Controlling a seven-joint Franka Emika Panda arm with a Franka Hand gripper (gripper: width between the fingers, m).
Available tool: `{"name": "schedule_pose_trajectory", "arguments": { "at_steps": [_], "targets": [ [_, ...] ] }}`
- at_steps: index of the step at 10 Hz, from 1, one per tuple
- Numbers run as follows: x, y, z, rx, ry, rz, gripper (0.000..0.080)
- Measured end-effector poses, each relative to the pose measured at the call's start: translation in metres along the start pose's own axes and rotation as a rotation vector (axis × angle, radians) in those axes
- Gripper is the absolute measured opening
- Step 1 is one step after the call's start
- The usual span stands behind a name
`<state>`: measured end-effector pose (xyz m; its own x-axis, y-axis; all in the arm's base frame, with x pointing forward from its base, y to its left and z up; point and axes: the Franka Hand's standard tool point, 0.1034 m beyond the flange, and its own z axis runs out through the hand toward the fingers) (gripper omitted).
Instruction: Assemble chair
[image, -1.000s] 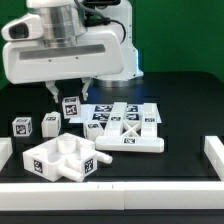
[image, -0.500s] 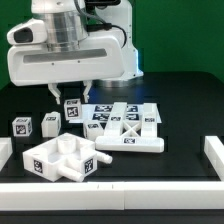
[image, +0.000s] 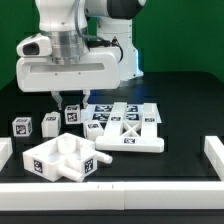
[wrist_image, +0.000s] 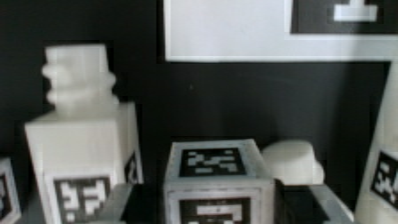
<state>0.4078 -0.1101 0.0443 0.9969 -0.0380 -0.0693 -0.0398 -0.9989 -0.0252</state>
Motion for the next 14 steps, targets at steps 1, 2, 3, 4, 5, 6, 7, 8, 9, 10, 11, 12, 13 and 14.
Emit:
{"name": "schedule_pose_trajectory", "arguments": {
  "at_steps": [1, 2, 3, 4, 5, 6, 7, 8, 9, 10, 11, 12, 13, 14],
  "targets": [
    [-0.001, 0.000, 0.001, 0.000, -0.002, 0.000, 0.0279],
    [-0.002, 0.001, 0.002, -0.002, -0.001, -0.003, 0.0279],
    [-0.013, 0.005, 0.013, -0.011, -0.013, -0.008, 0.0279],
    [-0.018, 0.003, 0.019, -0.011, -0.028, -0.012, 0.0279],
    [-0.020, -0.001, 0.024, -0.023, -0.021, -0.025, 0.0279],
    [-0.018, -0.004, 0.024, -0.030, -0.012, -0.037, 0.0279],
    [-0.017, -0.003, 0.024, -0.029, -0.011, -0.034, 0.0279],
    [-0.018, -0.003, 0.024, -0.030, -0.012, -0.033, 0.0279],
    [-0.018, -0.003, 0.024, -0.030, -0.012, -0.034, 0.0279],
    [-0.018, -0.003, 0.024, -0.028, -0.013, -0.034, 0.0436],
    [-0.016, -0.001, 0.018, -0.019, -0.016, -0.030, 0.0565],
    [-0.012, -0.002, 0.008, 0.002, -0.030, -0.024, 0.0565],
    [0.001, -0.003, -0.003, 0.020, -0.038, -0.022, 0.0632],
    [0.016, -0.004, -0.011, 0.028, -0.037, -0.022, 0.0644]
  ]
}}
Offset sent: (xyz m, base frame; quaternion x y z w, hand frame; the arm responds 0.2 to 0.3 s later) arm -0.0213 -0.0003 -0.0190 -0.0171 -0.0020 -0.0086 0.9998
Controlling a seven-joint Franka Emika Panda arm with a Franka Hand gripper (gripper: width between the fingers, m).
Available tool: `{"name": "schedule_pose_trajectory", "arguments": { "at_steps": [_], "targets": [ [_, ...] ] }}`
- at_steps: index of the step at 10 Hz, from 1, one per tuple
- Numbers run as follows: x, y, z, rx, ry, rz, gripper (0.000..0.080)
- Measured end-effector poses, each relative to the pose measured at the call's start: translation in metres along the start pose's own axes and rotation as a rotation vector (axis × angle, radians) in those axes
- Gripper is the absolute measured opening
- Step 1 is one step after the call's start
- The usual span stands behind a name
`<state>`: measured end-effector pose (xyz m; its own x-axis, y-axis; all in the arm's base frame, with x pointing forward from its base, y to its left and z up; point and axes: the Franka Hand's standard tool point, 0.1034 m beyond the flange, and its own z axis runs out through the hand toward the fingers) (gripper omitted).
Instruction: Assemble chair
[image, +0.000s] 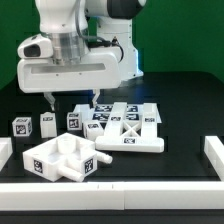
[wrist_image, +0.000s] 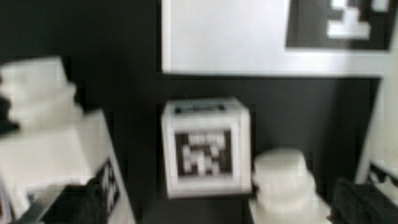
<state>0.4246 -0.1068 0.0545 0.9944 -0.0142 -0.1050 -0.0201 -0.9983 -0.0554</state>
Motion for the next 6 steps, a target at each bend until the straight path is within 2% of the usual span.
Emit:
{"name": "schedule_pose_trajectory", "arguments": {
  "at_steps": [2, 3, 6],
  "targets": [
    [0.028, -0.010, -0.009, 0.001, 0.012, 0.056, 0.0649],
    [0.029, -0.018, -0.009, -0.002, 0.017, 0.048, 0.0649],
    [0.028, -0.014, -0.008, -0.002, 0.015, 0.044, 0.0649]
  ]
}}
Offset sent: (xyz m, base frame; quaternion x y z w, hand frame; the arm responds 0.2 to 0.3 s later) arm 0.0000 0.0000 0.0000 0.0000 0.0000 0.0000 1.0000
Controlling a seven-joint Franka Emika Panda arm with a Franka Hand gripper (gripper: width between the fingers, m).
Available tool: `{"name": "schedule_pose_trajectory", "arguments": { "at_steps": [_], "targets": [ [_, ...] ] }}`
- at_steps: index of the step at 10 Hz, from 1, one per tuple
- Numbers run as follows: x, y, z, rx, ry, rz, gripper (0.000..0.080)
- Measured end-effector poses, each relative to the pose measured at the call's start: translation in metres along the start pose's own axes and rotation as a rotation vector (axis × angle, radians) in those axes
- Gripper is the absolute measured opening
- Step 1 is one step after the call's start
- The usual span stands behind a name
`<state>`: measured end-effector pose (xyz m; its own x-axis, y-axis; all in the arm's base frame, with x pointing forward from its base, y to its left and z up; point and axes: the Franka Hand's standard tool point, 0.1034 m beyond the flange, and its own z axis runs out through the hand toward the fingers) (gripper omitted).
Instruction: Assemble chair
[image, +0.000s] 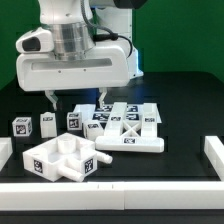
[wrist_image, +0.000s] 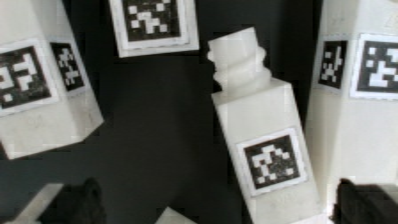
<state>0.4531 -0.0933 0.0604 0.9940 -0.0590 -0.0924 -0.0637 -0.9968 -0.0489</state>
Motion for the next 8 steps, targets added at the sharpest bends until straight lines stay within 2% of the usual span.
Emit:
{"name": "schedule_pose_trajectory", "arguments": {
  "at_steps": [1, 2, 3, 6, 8],
  "targets": [
    [0.002, 0.000, -0.001, 0.000, 0.001, 0.004, 0.0649],
    [0.017, -0.001, -0.004, 0.004, -0.007, 0.039, 0.0649],
    [0.044, -0.006, -0.012, 0.007, -0.006, 0.066, 0.0649],
    [0.103, -0.025, -0.038, 0.009, 0.028, 0.176, 0.0649],
    [0.101, -0.024, -0.035, 0.009, 0.029, 0.156, 0.0649]
  ]
}}
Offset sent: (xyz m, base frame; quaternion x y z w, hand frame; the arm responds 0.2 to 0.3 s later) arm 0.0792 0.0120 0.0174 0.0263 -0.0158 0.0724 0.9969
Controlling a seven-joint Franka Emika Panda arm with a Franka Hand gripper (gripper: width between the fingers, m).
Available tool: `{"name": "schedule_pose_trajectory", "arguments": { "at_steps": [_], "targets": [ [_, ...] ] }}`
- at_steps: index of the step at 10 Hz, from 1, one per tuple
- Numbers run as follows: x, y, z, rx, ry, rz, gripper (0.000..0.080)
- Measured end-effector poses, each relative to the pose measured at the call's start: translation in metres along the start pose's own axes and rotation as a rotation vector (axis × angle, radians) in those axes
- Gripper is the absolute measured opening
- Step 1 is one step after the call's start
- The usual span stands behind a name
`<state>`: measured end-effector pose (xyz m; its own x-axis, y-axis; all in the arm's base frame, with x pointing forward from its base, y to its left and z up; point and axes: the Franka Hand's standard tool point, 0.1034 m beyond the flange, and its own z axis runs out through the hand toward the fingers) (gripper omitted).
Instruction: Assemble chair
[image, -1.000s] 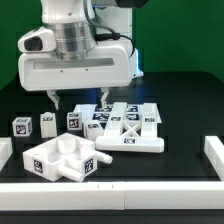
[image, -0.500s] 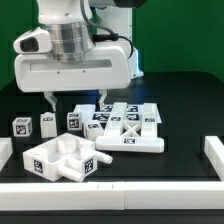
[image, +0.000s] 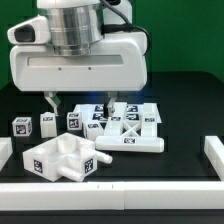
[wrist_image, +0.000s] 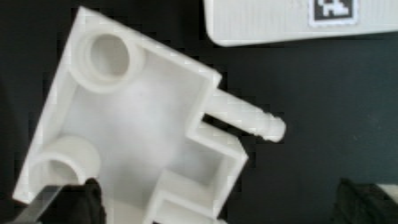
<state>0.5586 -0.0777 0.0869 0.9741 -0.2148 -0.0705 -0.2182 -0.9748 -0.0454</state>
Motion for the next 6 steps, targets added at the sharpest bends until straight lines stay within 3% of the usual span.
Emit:
{"name": "schedule_pose_trajectory", "arguments": {
  "at_steps": [3, 6],
  "targets": [
    [0.001, 0.000, 0.002, -0.002, -0.001, 0.009, 0.0649],
    [0.044, -0.002, 0.028, -0.029, 0.020, 0.083, 0.0649]
  ]
}}
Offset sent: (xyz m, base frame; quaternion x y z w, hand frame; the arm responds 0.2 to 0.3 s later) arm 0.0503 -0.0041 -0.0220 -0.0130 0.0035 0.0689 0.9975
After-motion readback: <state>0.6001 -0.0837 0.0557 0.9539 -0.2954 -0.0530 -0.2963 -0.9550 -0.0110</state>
